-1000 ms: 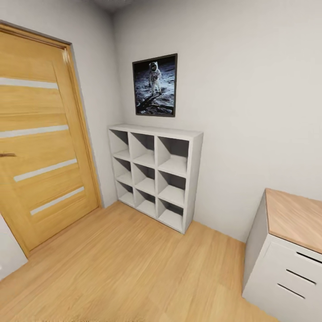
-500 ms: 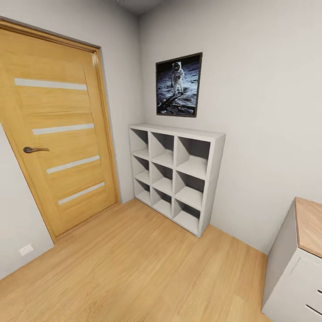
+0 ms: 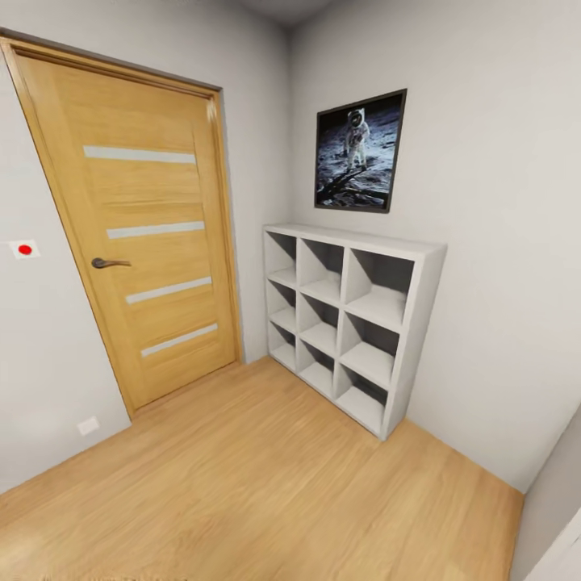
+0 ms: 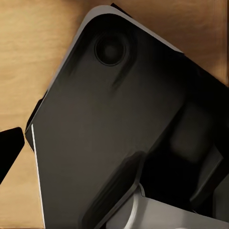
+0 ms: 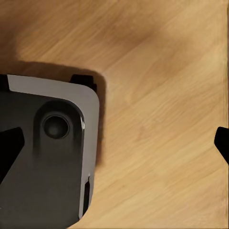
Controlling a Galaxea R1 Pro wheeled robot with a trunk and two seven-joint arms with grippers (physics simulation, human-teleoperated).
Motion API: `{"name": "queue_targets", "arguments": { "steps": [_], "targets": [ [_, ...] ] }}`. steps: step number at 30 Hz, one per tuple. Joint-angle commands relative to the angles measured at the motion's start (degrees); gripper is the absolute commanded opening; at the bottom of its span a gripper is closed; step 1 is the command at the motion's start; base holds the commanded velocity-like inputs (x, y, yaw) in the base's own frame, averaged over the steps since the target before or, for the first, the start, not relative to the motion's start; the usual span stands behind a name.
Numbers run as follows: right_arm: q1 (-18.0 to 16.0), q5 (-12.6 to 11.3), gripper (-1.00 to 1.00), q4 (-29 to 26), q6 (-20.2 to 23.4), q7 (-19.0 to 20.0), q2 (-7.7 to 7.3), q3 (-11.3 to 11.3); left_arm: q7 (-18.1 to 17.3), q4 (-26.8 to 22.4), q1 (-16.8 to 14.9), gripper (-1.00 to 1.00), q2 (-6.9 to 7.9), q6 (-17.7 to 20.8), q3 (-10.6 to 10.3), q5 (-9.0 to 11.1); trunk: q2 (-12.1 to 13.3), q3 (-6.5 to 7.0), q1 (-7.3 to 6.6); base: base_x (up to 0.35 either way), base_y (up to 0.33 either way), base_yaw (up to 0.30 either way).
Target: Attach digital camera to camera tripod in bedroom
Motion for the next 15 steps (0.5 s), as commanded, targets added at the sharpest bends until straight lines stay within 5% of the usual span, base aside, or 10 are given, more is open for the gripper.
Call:
{"name": "queue_targets", "arguments": {
  "steps": [1,15],
  "targets": [
    [-0.1,0.5,1.0,0.2,-0.3,0.1,-0.02,0.0,0.0,-0.1,0.0,1.0,-0.02,-0.1,0.1,0.1,0.0,-0.06,0.01,0.072,-0.261,0.279],
    [-0.1,0.5,1.0,0.2,-0.3,0.1,0.0,0.0,0.0,-0.1,0.0,1.0,0.03,-0.1,0.1,0.1,0.0,-0.06,0.01,0.07,-0.251,0.279]
  ]
}}
